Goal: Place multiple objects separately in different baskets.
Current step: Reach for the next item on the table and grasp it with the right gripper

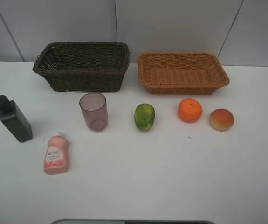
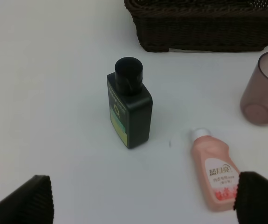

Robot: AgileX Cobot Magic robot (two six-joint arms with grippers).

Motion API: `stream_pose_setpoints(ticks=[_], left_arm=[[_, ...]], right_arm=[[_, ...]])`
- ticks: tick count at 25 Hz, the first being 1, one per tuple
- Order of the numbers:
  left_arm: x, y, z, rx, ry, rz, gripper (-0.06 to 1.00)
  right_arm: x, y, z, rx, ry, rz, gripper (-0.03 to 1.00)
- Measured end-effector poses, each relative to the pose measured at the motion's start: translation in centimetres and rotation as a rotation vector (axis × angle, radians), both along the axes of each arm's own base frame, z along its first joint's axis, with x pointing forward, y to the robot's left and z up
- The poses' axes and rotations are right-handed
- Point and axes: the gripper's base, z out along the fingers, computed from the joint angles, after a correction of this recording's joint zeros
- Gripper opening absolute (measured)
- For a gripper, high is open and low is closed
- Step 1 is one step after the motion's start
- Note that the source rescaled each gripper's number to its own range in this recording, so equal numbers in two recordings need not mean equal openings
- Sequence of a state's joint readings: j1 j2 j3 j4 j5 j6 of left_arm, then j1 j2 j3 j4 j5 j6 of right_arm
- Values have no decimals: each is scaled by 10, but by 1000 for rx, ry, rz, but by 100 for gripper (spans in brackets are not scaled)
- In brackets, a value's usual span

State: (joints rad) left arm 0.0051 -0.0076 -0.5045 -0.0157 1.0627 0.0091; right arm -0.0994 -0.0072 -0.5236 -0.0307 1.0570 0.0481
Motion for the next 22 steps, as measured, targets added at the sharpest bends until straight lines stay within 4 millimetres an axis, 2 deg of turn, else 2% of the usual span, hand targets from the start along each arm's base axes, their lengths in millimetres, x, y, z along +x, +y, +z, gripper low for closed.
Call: stream_pose_setpoints(ticks=[22], left_arm=[[0,0,0,0,0,0,100]], right_arm=[[0,0,0,0,0,0,76]])
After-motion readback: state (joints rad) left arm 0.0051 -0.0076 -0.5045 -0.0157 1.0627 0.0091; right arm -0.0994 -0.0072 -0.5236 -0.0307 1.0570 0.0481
